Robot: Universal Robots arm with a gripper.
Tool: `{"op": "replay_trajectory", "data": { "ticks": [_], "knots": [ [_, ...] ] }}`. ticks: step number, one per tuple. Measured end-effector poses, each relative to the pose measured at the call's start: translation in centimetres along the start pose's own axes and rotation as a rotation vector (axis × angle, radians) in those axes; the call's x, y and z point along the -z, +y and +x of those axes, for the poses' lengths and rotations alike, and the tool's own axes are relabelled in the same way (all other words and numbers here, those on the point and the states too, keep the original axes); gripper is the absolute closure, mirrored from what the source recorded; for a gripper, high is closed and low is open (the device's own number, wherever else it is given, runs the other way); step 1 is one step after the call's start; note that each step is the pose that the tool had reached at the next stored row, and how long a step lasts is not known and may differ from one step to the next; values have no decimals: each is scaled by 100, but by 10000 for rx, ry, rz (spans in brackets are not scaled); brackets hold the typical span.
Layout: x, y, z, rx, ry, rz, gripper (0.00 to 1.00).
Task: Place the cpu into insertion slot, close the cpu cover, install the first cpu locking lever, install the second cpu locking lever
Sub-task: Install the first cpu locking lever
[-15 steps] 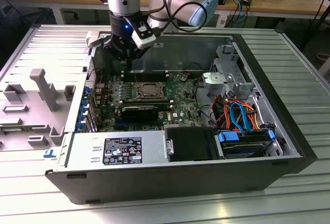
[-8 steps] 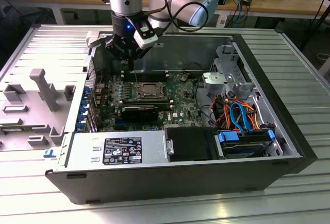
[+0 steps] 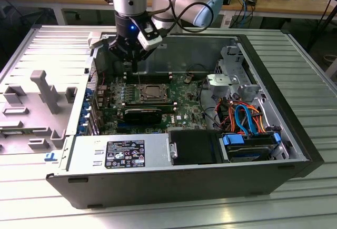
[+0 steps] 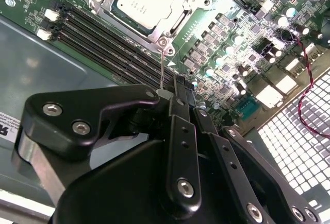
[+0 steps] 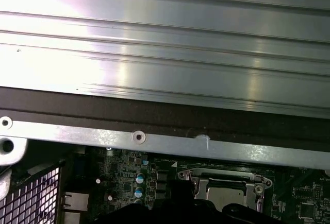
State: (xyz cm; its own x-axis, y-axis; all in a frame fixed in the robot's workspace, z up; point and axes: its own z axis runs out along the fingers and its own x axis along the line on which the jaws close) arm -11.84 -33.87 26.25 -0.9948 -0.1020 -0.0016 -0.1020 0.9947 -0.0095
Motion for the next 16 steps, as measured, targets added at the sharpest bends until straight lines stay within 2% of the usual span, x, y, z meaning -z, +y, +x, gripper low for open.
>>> {"op": "replay_trajectory", "data": {
  "ticks": [7,16],
  "knots": [
    [-10,0,-6,-2,0,0,89],
    [-59,0,-6,-1,0,-1,89]
  ]
}}
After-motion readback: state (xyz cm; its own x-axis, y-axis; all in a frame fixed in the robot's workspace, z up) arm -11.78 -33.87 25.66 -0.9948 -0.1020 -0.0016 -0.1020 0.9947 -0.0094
